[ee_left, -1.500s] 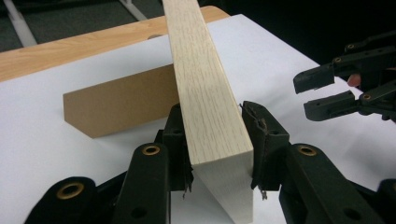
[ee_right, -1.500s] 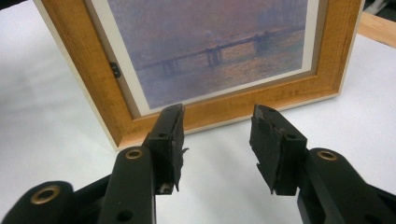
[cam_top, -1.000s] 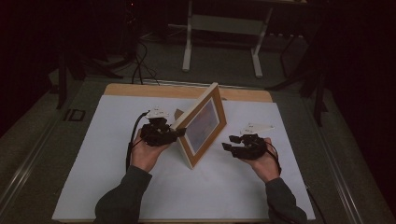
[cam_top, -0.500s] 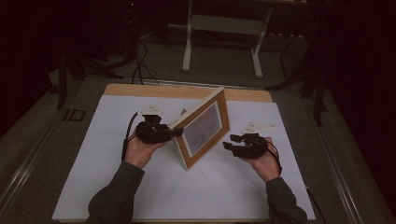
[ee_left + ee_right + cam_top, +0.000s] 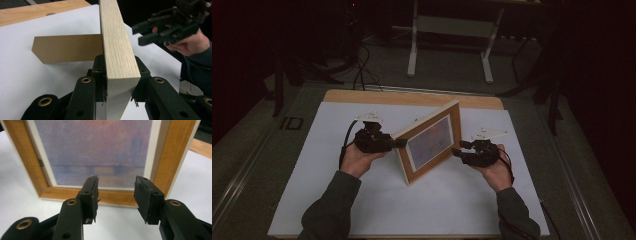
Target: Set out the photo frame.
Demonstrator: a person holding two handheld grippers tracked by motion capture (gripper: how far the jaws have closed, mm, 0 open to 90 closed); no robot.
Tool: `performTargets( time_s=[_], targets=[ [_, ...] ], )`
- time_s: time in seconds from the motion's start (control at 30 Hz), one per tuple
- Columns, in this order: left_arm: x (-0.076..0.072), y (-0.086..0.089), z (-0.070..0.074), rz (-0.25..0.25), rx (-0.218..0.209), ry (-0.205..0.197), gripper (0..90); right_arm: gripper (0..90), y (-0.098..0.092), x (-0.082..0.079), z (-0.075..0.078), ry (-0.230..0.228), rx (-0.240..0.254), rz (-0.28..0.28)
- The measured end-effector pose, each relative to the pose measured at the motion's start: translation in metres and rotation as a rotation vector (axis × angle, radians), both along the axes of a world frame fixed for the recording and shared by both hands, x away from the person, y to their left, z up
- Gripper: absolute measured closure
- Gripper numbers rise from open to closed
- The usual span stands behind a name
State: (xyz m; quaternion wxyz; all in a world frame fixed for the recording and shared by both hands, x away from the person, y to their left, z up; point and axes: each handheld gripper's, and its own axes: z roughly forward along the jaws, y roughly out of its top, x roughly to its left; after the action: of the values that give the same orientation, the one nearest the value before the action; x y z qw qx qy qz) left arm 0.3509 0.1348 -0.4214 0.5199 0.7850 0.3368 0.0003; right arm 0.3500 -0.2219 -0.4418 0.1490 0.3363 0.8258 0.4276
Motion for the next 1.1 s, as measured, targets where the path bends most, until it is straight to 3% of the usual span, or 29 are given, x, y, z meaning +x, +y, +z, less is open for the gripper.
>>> performTargets(
  time_s=[0.33,0.6,0.83,1.1],
  targets=[
    [0.006,0.007,-0.002,-0.079,-0.010,0.005,70.9,52.2,-0.001,0.015,0.006,-0.017,-0.002,-0.043],
    [0.013,0.012,-0.003,-0.132,-0.019,0.010,70.7,49.0,-0.012,0.030,0.019,-0.043,0.039,-0.095],
    [0.017,0.013,-0.004,-0.159,-0.015,0.010,70.6,46.7,-0.012,0.045,0.027,-0.057,0.043,-0.103],
    [0.022,0.018,-0.002,-0.174,0.005,0.000,70.8,45.1,-0.008,0.060,0.027,-0.032,0.061,-0.070]
  ],
)
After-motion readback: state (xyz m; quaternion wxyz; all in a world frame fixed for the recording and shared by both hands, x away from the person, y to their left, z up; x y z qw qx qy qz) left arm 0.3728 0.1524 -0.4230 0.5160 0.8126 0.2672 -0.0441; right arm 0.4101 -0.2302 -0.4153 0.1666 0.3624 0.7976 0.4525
